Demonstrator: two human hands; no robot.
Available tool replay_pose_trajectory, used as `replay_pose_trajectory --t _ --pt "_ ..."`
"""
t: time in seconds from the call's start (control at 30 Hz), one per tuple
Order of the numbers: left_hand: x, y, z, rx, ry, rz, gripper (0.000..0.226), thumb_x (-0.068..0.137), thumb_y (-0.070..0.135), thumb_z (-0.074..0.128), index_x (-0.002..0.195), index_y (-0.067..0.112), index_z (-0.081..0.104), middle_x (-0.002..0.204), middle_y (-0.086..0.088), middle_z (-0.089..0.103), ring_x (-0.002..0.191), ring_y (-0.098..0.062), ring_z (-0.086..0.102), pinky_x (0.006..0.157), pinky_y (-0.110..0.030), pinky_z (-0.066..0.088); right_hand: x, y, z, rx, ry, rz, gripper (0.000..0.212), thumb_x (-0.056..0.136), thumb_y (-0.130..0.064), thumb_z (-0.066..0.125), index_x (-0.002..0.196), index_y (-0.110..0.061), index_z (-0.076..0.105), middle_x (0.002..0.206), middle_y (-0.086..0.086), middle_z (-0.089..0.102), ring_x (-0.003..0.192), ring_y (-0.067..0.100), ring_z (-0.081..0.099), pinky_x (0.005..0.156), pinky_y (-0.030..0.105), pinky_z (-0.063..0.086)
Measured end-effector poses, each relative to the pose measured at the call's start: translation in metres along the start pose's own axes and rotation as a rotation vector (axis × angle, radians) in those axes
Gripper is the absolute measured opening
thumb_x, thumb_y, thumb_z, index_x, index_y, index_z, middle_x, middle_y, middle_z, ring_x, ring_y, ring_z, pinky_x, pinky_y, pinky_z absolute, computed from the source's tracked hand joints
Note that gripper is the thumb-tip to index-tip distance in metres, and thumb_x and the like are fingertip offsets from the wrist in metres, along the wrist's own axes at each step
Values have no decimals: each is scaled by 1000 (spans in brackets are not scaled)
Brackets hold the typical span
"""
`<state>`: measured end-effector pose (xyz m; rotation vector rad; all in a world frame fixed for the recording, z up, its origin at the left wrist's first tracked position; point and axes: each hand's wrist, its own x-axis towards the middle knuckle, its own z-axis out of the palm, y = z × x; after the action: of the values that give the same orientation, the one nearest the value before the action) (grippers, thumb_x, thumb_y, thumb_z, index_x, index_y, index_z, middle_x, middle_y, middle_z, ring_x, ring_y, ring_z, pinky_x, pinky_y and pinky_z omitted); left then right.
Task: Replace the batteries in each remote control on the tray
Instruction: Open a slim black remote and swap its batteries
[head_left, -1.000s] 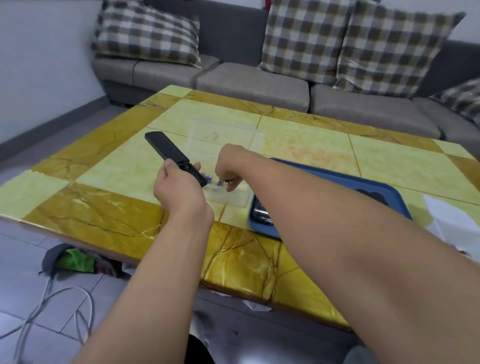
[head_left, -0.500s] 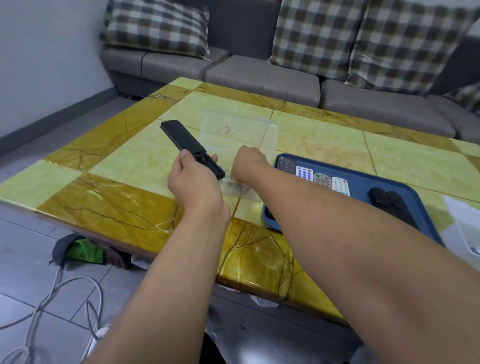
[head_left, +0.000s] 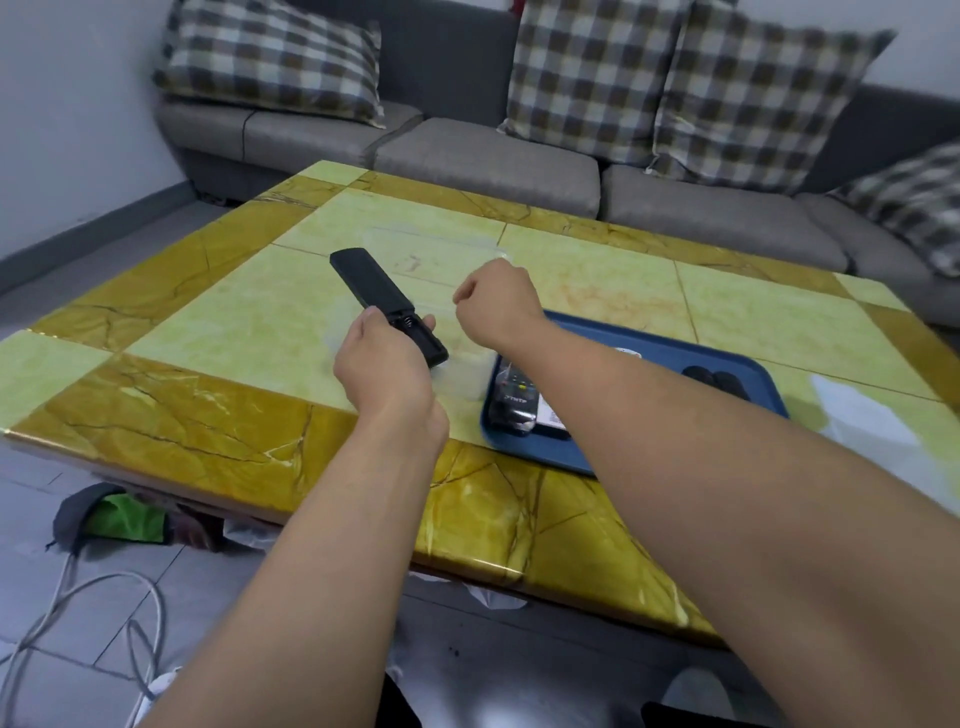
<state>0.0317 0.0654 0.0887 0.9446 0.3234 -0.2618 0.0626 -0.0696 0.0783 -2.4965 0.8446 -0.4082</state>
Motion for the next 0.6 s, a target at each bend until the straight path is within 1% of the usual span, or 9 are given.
replay_pose_trajectory --t 0.03,0.1,0.2,0.3,0.37,0.43,0.5,0.53,0.6 --pt "-4 -3 2 20 -25 -13 21 105 14 41 93 23 57 96 -4 71 70 -15 72 77 -35 58 -5 5 -10 37 36 -28 25 84 -5 53 93 -13 75 100 3 72 91 20 64 75 25 53" --pt "-19 -14 11 79 -110 -62 22 104 12 40 92 19 57 94 -5 71 71 -17 71 70 -32 54 -17 21 -34 52 110 -74 29 85 -6 52 97 -19 74 98 1 72 91 20 64 75 23 48" --pt "-40 -34 23 190 -256 -154 28 103 11 41 85 16 62 78 -2 72 63 -15 68 62 -27 51 -36 58 -67 33 224 -63 30 86 -14 52 106 -28 69 93 -2 71 87 20 64 75 30 51" --pt "-60 -62 35 310 -373 -226 26 105 15 40 96 13 65 87 -7 72 74 -17 69 73 -34 52 -61 118 -105 96 315 95 31 87 -14 52 112 -26 65 85 -5 69 81 19 64 71 33 54" --pt "-74 -83 42 408 -464 -242 25 107 19 39 107 14 63 98 -10 73 78 -17 71 71 -35 53 -82 164 -135 89 362 216 30 87 -10 51 110 -23 65 84 -2 69 80 20 64 70 33 56" --pt "-83 -100 45 480 -543 -241 24 107 19 38 110 14 62 104 -7 73 81 -15 73 70 -37 57 -102 205 -161 39 387 335 31 87 -8 48 110 -20 65 90 3 67 82 23 63 71 35 56" --pt "-92 -116 50 544 -600 -240 24 107 19 39 107 15 62 105 -5 73 85 -17 75 78 -41 58 -122 243 -189 -85 360 478 27 87 -5 49 106 -15 66 96 5 60 89 27 61 71 34 54" --pt "-94 -122 52 561 -616 -235 24 107 19 39 107 15 63 107 -6 74 86 -18 75 80 -42 58 -130 258 -199 -156 316 540 21 88 -5 51 99 -10 67 98 8 59 90 30 62 67 33 52" --pt "-99 -134 58 578 -654 -234 25 107 20 40 116 13 62 109 -6 74 88 -20 75 76 -36 57 -142 287 -218 -251 183 641 11 87 -6 55 76 -7 59 97 15 66 81 31 62 59 31 50"
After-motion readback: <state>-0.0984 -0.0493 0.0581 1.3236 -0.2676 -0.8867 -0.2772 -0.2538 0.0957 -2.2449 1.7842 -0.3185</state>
